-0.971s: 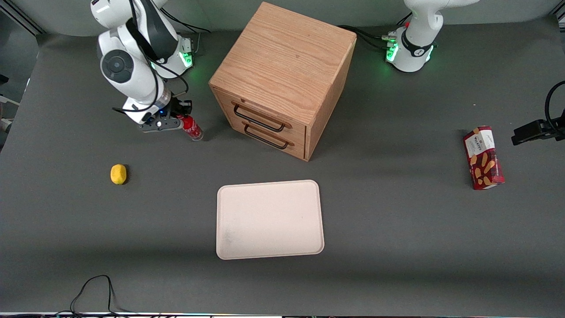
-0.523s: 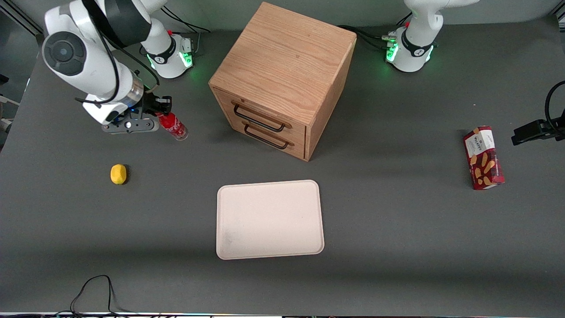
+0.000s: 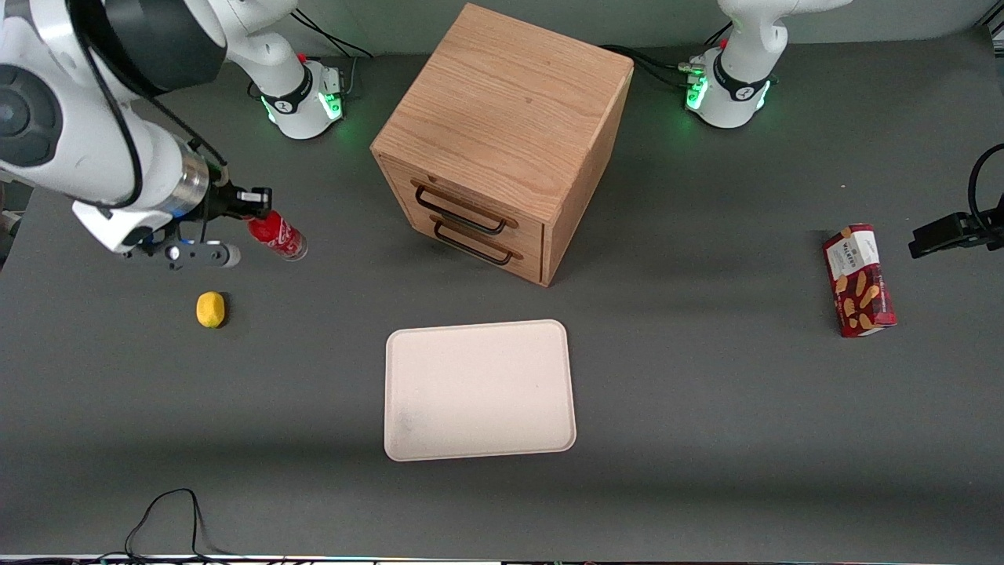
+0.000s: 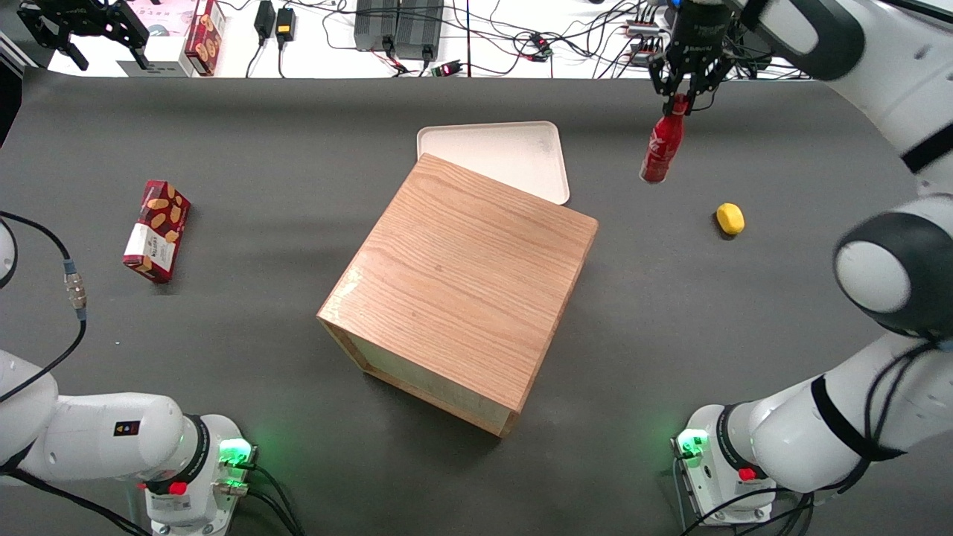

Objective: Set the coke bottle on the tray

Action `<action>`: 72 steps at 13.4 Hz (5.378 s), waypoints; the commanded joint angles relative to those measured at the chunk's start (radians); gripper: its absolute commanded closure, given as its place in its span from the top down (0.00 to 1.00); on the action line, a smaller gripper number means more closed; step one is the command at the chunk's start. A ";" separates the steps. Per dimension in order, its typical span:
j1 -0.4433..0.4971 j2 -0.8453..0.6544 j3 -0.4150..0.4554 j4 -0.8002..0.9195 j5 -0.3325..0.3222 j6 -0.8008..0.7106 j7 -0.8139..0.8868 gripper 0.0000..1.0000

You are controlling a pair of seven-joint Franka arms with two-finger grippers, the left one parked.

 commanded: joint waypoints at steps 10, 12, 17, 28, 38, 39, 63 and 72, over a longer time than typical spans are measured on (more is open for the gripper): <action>-0.028 0.464 0.111 0.383 0.072 0.187 0.164 0.00; -0.030 0.518 0.127 0.398 0.072 0.263 0.194 0.00; -0.037 0.630 0.129 0.461 0.072 0.432 0.195 0.00; -0.053 0.678 0.126 0.463 0.070 0.552 0.195 0.00; -0.053 0.692 0.123 0.459 0.069 0.626 0.215 0.00; -0.053 0.693 0.124 0.459 0.069 0.627 0.241 0.10; -0.051 0.698 0.124 0.449 0.063 0.647 0.255 1.00; -0.092 0.459 0.118 0.244 0.072 0.440 0.202 1.00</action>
